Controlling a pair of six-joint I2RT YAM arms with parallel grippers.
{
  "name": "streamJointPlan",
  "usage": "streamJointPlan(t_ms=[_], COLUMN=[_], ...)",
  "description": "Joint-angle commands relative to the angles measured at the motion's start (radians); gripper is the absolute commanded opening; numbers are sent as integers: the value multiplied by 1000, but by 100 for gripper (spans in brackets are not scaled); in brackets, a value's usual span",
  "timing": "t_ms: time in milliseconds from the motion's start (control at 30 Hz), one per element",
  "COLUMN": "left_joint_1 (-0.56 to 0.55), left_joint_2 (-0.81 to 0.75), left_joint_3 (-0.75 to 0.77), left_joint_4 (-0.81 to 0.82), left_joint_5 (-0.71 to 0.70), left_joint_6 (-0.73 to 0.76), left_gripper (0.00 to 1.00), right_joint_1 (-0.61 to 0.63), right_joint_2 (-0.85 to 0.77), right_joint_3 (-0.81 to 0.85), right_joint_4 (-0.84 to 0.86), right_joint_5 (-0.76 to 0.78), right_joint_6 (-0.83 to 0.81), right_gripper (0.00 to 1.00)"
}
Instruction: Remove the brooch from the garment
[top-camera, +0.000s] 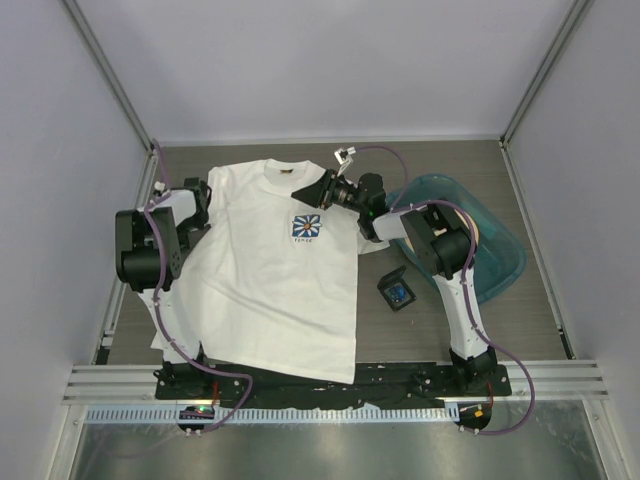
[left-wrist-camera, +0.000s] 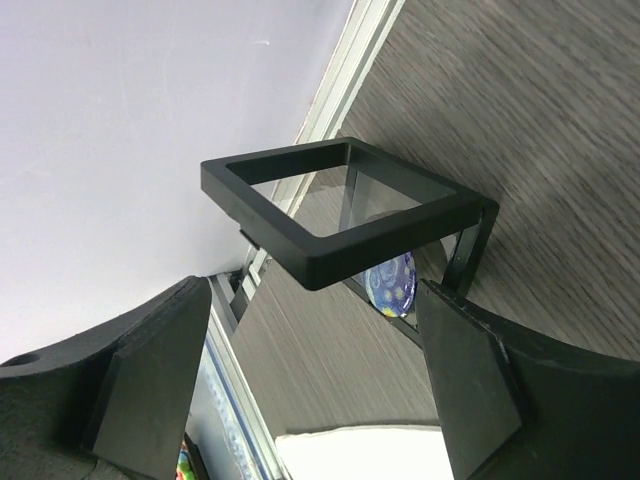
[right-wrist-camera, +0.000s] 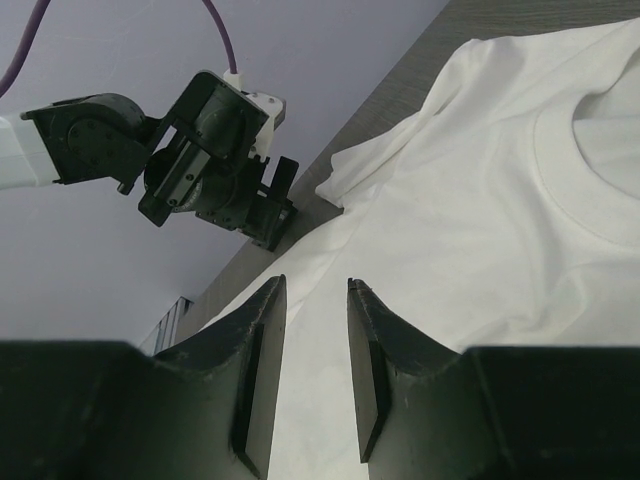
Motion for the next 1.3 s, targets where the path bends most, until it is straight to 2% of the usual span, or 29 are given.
streamJointPlan(t_ms=[0,167,400,500,567,600,667,700,733,767,800,867,900,967,1000,1067,1100,1167,1200,1233,1267], left_joint_1=[-2,-10,-22,-51,-91,-105,-152,-174,-216,-237,-257,-300,-312,-320,-323,-323,-323,-321,-323,-324,-327], left_joint_2=[-70,-121,-211,-305,-363,-380,-434,-449,-466,-490,-510,-553,-614,-687,-751,-817,-843,-922,-949,-999,-1032], left_joint_3=[15,9,-15,-46,-48,-43,-60,-67,-78,-78,-80,-101,-135,-181,-205,-264,-279,-318,-331,-339,-344], left_joint_4=[-17,-25,-1,73,96,104,157,177,197,222,232,286,317,428,468,557,581,628,636,645,669], left_joint_5=[-24,9,156,296,431,481,666,727,777,881,922,998,1091,1193,1260,1314,1342,1399,1414,1451,1463], left_joint_6=[-39,-45,-37,10,33,33,38,36,36,44,47,38,27,7,-17,-37,-53,-62,-60,-57,-56], left_gripper=[88,94,99,99,99,98,97,97,97,97,97,97,97,100,100,100,100,100,100,100,100], right_joint_1=[5,5,9,10,15,18,22,25,28,33,36,38,36,36,36,36,38,39,38,38,39], right_joint_2=[1,-2,-36,-76,-148,-178,-302,-351,-416,-529,-595,-767,-819,-925,-1018,-1122,-1224,-1332,-1473,-1545,-1629], right_joint_3=[33,31,23,14,-13,-24,-72,-98,-160,-193,-225,-308,-328,-372,-380,-395,-394,-386,-392,-423,-437], right_joint_4=[60,46,-38,-151,-240,-357,-504,-649,-715,-781,-906,-1022,-1149,-1258,-1365,-1461,-1550,-1618,-1638,-1621,-1592], right_joint_5=[-12,-7,37,74,155,189,365,435,530,719,825,1038,1087,1175,1188,1211,1208,1157,1072,1039,1009], right_joint_6=[-1,-6,-62,-131,-221,-260,-330,-402,-432,-458,-485,-499,-516,-532,-538,-527,-512,-487,-487,-489,-474], right_gripper=[37,37,38,38,38,38,40,41,42,45,47,56,59,66,68,70,71,72,76,90,99])
